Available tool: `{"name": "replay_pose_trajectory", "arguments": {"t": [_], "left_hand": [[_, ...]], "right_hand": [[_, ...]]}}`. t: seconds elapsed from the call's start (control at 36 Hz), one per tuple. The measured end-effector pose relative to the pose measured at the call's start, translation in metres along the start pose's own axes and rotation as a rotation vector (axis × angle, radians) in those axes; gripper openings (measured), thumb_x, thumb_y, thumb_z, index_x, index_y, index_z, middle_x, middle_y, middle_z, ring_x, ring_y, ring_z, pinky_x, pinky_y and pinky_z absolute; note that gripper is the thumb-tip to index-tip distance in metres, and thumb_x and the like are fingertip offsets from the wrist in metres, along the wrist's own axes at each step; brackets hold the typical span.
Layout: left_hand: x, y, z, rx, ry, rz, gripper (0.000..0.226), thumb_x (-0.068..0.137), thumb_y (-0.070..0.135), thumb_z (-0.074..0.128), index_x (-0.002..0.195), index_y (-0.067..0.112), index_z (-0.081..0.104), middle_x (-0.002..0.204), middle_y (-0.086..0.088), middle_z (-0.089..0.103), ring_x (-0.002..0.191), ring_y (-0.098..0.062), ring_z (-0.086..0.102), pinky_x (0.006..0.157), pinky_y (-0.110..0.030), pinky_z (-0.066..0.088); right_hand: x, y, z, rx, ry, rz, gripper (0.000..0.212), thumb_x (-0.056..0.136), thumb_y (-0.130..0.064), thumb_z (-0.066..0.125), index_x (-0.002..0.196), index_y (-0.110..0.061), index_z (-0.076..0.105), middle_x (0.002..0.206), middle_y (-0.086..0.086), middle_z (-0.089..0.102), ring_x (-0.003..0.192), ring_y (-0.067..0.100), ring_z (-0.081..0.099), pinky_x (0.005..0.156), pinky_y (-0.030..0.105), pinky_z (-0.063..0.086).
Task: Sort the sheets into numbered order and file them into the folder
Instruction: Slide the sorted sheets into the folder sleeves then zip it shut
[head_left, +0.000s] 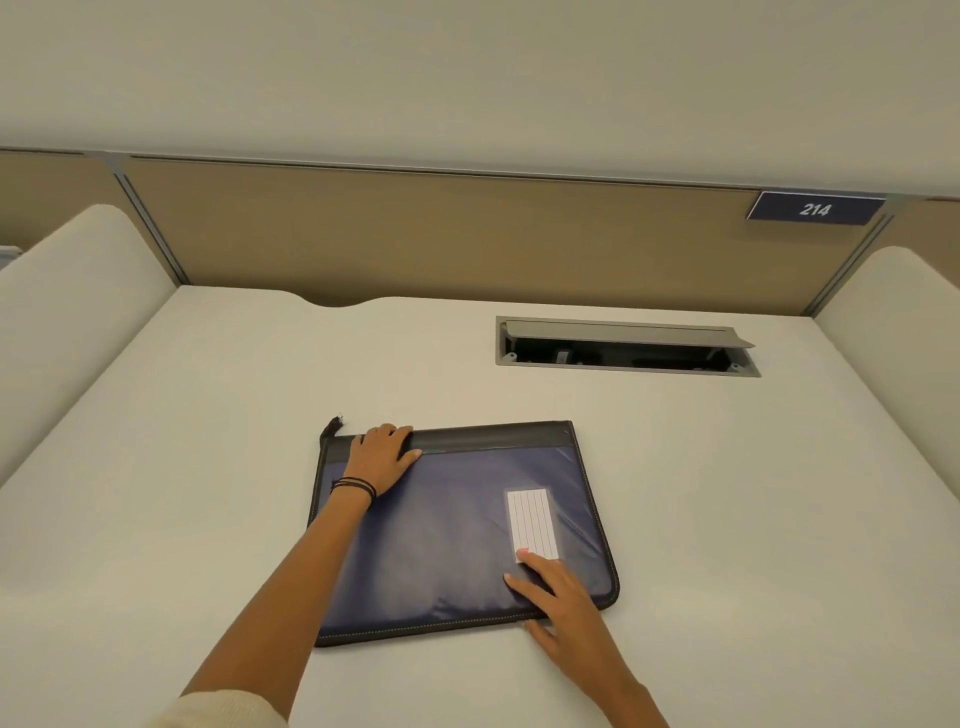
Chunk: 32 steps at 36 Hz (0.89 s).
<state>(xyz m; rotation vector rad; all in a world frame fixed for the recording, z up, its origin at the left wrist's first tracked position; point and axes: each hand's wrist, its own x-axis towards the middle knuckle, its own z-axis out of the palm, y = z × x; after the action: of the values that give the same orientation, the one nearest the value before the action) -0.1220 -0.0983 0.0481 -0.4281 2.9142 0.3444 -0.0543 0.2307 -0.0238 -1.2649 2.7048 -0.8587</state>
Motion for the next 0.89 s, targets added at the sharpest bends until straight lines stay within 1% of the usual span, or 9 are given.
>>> {"name": "replay_pose_trajectory", "arguments": {"t": [0.14, 0.19, 0.28, 0.36, 0.47, 0.53, 0.58, 0.69, 0.89], "left_hand": [[0.001, 0.001, 0.001, 0.027, -0.027, -0.017, 0.051, 0.098, 0.045, 0.042, 0.140, 0.017, 0.040, 0.131, -0.011, 0.050, 0.119, -0.029, 0.047, 0.101, -0.039, 0.038], [-0.001, 0.004, 0.001, 0.046, -0.061, -0.043, 0.052, 0.097, 0.047, 0.042, 0.139, 0.016, 0.040, 0.131, -0.013, 0.049, 0.119, -0.030, 0.047, 0.099, -0.041, 0.041], [-0.007, 0.012, 0.001, 0.085, -0.117, -0.098, 0.051, 0.097, 0.047, 0.043, 0.133, 0.011, 0.043, 0.130, -0.015, 0.046, 0.117, -0.033, 0.047, 0.096, -0.045, 0.044], [-0.016, 0.019, 0.003, 0.128, -0.158, -0.143, 0.051, 0.097, 0.048, 0.044, 0.129, 0.008, 0.047, 0.128, -0.015, 0.048, 0.115, -0.034, 0.049, 0.094, -0.046, 0.047], [-0.033, 0.033, 0.009, 0.195, -0.191, -0.158, 0.052, 0.097, 0.050, 0.042, 0.125, 0.007, 0.050, 0.124, -0.014, 0.054, 0.112, -0.032, 0.055, 0.092, -0.041, 0.050], [-0.044, 0.043, 0.014, 0.216, -0.195, -0.162, 0.049, 0.098, 0.047, 0.042, 0.123, 0.006, 0.050, 0.121, -0.013, 0.058, 0.110, -0.029, 0.058, 0.090, -0.036, 0.050], [-0.055, 0.053, 0.020, 0.164, -0.197, -0.191, 0.044, 0.099, 0.042, 0.044, 0.122, 0.005, 0.047, 0.120, -0.012, 0.060, 0.109, -0.027, 0.059, 0.086, -0.033, 0.048], [-0.075, 0.064, 0.032, 0.024, -0.188, -0.222, 0.036, 0.099, 0.032, 0.047, 0.120, 0.004, 0.042, 0.116, -0.014, 0.062, 0.104, -0.030, 0.060, 0.079, -0.034, 0.045], [-0.097, 0.075, 0.039, 0.050, -0.219, -0.199, 0.038, 0.100, 0.032, 0.045, 0.123, 0.003, 0.038, 0.120, -0.015, 0.061, 0.109, -0.030, 0.058, 0.078, -0.032, 0.043]], "right_hand": [[-0.001, 0.005, 0.000, -0.015, 0.007, 0.037, 0.067, 0.067, -0.015, 0.084, 0.125, -0.029, 0.054, 0.139, -0.006, 0.049, 0.126, 0.022, 0.048, 0.099, 0.037, 0.043], [-0.006, 0.010, 0.000, -0.033, 0.079, 0.053, 0.064, 0.064, -0.012, 0.084, 0.120, -0.029, 0.057, 0.137, -0.014, 0.047, 0.123, 0.022, 0.052, 0.102, 0.033, 0.037], [-0.016, 0.015, -0.007, -0.001, 0.206, 0.127, 0.048, 0.071, -0.006, 0.077, 0.111, -0.026, 0.061, 0.134, -0.027, 0.041, 0.126, 0.006, 0.042, 0.112, 0.014, 0.015], [-0.024, 0.016, -0.018, -0.042, 0.286, 0.309, 0.035, 0.075, -0.003, 0.075, 0.105, -0.020, 0.068, 0.118, -0.018, 0.048, 0.112, 0.015, 0.050, 0.103, 0.008, 0.030], [-0.024, 0.013, -0.032, -0.147, 0.411, 0.471, 0.046, 0.061, 0.009, 0.081, 0.101, -0.014, 0.074, 0.110, 0.016, 0.057, 0.101, 0.026, 0.051, 0.082, 0.031, 0.051], [-0.021, 0.012, -0.036, -0.136, 0.411, 0.561, 0.051, 0.065, 0.015, 0.076, 0.106, -0.014, 0.072, 0.113, 0.019, 0.054, 0.101, 0.033, 0.053, 0.078, 0.037, 0.055], [-0.018, 0.010, -0.040, -0.031, 0.412, 0.666, 0.052, 0.075, 0.016, 0.066, 0.118, -0.015, 0.066, 0.120, 0.019, 0.048, 0.109, 0.034, 0.049, 0.084, 0.036, 0.051], [-0.011, 0.008, -0.046, 0.228, 0.375, 0.839, 0.042, 0.094, -0.002, 0.050, 0.135, -0.009, 0.049, 0.120, 0.017, 0.046, 0.110, 0.027, 0.049, 0.096, 0.029, 0.040], [-0.004, 0.012, -0.063, 0.393, 0.226, 0.889, 0.054, 0.093, -0.012, 0.056, 0.143, -0.007, 0.036, 0.145, 0.017, 0.037, 0.133, 0.031, 0.037, 0.108, 0.040, 0.033]]}}
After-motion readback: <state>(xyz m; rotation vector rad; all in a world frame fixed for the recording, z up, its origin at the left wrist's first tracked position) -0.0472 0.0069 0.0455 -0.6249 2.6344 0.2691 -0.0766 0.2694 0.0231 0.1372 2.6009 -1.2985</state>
